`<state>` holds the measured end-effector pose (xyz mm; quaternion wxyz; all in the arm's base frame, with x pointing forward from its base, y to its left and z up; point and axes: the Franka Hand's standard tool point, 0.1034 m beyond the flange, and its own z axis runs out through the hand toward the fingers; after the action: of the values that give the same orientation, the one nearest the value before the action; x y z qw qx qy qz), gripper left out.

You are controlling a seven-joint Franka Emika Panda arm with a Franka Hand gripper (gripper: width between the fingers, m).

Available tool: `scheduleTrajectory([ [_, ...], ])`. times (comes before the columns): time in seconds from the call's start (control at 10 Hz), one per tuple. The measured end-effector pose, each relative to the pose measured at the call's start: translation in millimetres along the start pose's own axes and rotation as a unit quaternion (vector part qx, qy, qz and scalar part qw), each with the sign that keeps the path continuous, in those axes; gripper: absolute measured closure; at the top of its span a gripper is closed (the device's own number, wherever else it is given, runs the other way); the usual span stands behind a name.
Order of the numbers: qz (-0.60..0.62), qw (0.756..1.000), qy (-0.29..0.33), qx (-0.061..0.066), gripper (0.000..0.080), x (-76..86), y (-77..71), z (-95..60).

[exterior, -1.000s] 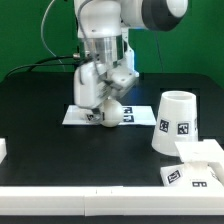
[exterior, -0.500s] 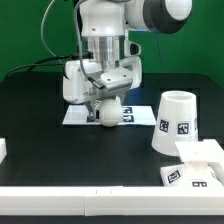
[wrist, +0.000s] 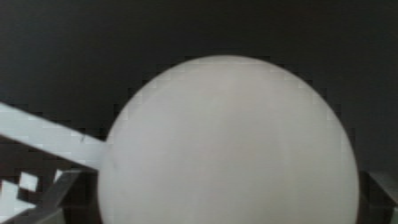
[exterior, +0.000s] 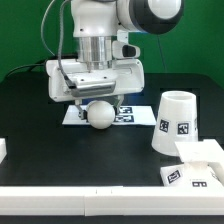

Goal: Assemble lamp

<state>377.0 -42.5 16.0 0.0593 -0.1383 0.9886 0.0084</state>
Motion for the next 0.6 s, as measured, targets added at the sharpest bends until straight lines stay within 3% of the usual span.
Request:
scheduleTrajectory([
  [0.3, 0.038, 0.999, 0.000, 0.011, 0.0230, 2.1, -2.3, -0.3],
  [0.5, 0.030, 0.999, 0.001, 0.012, 0.0230, 3.3, -3.1, 0.2],
  [0.6, 0.027, 1.000, 0.003, 0.012, 0.0162, 4.6, -3.3, 1.2],
])
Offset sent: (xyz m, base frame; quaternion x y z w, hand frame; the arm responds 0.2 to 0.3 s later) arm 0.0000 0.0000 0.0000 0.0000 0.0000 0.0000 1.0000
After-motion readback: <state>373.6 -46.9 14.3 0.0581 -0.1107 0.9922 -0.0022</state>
